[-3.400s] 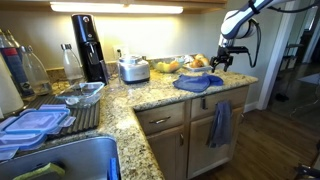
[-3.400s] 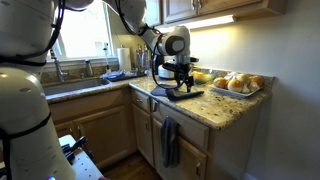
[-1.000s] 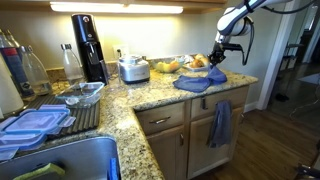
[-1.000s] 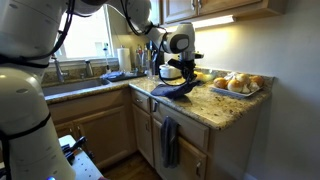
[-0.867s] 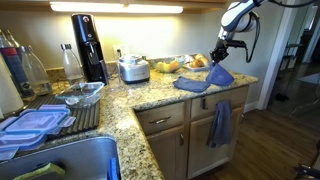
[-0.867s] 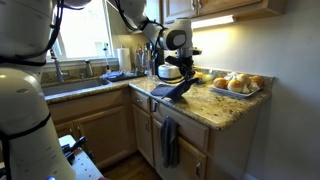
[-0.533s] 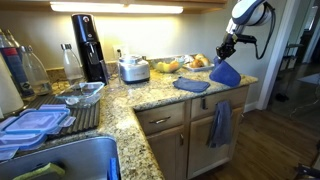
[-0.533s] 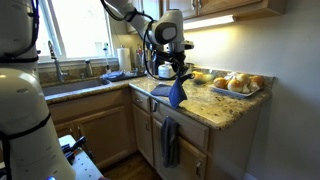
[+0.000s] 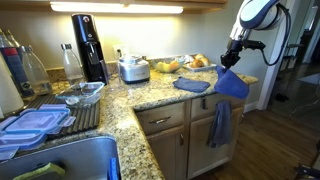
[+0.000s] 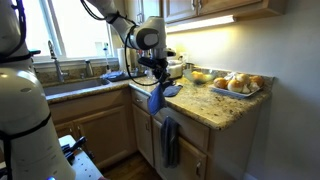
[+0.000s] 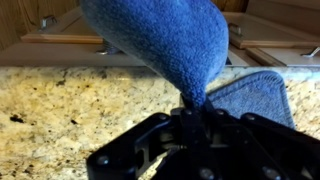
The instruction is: Pick up the blue towel on the right and hang it on the top right drawer
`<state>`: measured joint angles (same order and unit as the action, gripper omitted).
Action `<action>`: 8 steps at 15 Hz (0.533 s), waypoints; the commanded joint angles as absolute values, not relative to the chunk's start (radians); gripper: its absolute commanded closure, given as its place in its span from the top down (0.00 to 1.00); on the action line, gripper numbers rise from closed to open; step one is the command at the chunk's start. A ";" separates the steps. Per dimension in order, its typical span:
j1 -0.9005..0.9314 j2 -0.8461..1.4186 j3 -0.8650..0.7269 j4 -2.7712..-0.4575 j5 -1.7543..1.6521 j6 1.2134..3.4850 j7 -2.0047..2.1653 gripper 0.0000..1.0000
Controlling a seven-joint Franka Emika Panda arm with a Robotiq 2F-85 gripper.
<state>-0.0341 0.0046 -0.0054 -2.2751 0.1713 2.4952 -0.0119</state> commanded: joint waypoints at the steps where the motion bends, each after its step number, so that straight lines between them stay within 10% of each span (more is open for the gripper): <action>1: -0.008 -0.093 0.007 -2.407 0.165 2.560 -0.022 0.09; 8: 0.005 -0.048 0.009 -2.382 0.167 2.546 -0.011 0.10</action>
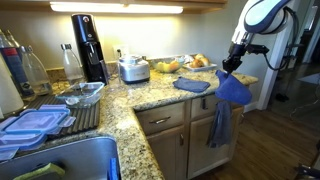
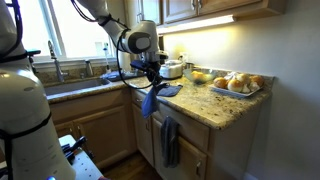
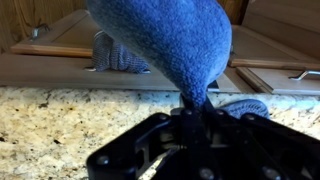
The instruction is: Pick up the blue towel on the right and hang it on the top right drawer
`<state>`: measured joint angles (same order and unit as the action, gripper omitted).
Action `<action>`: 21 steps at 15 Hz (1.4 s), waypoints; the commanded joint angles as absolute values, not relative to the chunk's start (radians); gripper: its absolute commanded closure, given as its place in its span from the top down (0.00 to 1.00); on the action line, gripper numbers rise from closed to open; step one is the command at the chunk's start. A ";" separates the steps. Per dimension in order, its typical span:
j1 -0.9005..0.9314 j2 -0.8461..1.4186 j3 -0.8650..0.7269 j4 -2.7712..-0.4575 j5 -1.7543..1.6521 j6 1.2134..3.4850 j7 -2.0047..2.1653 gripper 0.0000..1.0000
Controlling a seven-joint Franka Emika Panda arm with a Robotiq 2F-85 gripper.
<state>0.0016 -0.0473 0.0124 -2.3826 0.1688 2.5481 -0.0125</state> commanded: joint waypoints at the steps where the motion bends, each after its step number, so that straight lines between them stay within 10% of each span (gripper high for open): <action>1: 0.005 -0.044 0.009 -2.380 0.167 2.546 -0.011 0.10; 21: 0.108 -0.091 0.063 -2.587 0.383 2.736 -0.074 0.05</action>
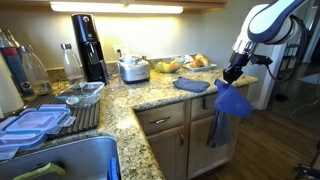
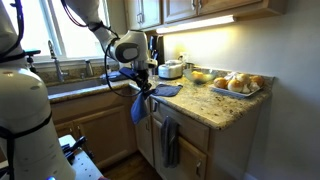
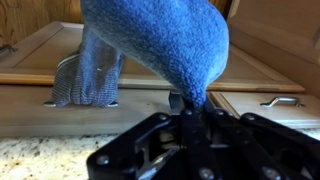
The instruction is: Pick up the blue towel on the right and hang it on the top right drawer
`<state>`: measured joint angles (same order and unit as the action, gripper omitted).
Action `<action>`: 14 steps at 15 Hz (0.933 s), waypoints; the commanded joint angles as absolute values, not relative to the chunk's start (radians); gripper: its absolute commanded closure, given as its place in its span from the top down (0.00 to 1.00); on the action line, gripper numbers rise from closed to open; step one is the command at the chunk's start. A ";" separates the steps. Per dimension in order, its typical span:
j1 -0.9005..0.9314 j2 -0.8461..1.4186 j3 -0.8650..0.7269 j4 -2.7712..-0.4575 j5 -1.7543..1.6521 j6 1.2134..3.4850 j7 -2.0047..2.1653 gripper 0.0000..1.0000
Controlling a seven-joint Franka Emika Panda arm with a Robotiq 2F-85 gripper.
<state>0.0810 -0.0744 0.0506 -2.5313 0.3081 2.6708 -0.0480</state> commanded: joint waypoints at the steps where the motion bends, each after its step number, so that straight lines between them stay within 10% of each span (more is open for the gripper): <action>1: 0.117 -0.087 0.067 -2.593 0.412 2.745 -0.084 0.05; 14: 0.153 -0.080 0.073 -2.606 0.593 2.762 -0.241 0.04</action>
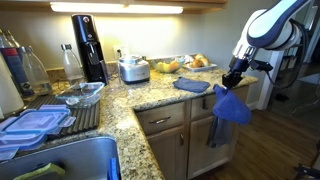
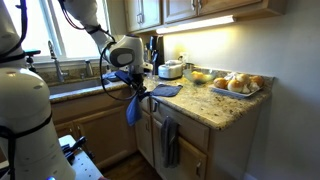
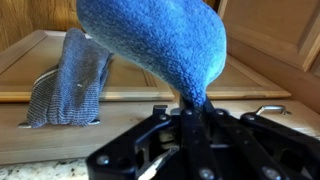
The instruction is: Pick up the blue towel on the right and hang it on the top right drawer
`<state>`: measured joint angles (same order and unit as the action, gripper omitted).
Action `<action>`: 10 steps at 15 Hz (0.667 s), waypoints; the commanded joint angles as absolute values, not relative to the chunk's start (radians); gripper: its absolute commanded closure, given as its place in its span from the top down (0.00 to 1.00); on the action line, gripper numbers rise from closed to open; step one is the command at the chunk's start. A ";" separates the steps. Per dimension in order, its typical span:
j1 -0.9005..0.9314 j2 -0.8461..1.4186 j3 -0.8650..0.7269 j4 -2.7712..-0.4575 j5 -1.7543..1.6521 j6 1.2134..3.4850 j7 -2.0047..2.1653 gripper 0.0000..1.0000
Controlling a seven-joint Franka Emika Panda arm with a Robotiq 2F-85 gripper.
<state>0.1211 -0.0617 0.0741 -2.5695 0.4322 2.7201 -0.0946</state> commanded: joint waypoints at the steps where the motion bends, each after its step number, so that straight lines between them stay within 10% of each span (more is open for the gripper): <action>1: 0.160 -0.082 0.074 -2.610 0.656 2.763 -0.295 0.04; 10: 0.188 0.006 0.076 -2.617 1.090 2.790 -0.778 0.04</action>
